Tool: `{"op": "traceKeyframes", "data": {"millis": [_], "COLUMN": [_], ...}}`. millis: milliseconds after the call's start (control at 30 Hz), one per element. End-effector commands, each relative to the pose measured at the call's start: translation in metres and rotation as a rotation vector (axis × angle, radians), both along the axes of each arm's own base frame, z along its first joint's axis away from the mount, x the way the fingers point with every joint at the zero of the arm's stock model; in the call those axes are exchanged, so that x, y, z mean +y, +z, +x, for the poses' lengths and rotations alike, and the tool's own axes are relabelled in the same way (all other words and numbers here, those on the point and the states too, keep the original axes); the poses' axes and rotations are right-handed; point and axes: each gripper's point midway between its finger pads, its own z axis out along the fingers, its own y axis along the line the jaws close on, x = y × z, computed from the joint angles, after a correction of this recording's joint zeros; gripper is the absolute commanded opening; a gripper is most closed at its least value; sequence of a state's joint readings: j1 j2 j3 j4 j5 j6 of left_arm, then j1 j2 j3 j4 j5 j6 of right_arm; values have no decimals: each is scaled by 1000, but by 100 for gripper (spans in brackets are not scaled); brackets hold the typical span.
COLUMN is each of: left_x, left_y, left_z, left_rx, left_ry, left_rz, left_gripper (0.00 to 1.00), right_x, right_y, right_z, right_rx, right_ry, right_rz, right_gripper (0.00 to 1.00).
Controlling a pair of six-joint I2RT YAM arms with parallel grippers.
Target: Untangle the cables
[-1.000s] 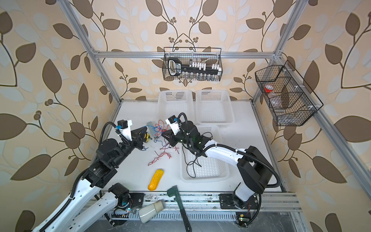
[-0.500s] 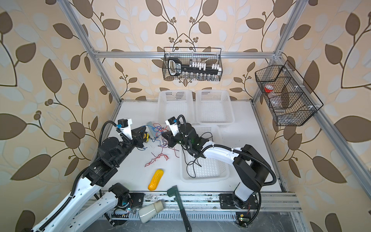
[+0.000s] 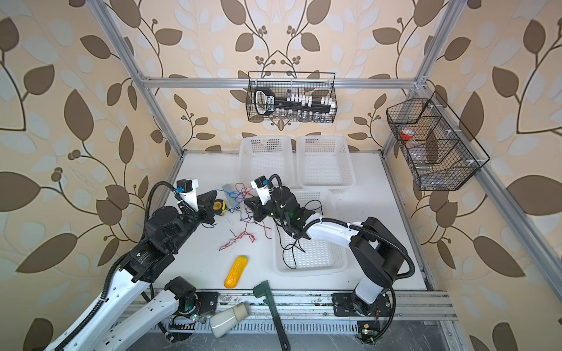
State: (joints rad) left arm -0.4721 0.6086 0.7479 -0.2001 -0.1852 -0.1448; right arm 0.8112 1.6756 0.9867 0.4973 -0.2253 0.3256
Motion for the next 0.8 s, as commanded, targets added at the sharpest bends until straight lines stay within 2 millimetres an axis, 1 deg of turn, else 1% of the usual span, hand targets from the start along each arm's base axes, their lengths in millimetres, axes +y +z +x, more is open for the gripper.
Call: {"op": "traceKeyframes", "data": {"millis": [0,200,300,400,633,767], "left_x": [58,66,64,53,11,3], "left_y": [140,145,141,131,106,94], "left_z": [-36,-45,-43,-37,-25,-19], "left_rx": [-407,-428,-419,-391,-326,-282], "left_ry": [212,238,227,181,-18,-45], "left_rz": [-184,-178,-183,-179,-183,-179], "left_gripper": [0,0,0,0,0,0], "right_x": [-45,-47,-45,-42,-33,-32], "right_y": [-102,-110,-106,-99,-71,-60], "right_z": [12,14,13,9,0,-1], "right_rx": [208,215,210,198,158,150], "right_ry": [-154,-167,-156,-127,-48,-39], "right_rz": [-258,-277,-273,-271,-234,-212], "right_gripper": [0,0,0,6,19,24]}}
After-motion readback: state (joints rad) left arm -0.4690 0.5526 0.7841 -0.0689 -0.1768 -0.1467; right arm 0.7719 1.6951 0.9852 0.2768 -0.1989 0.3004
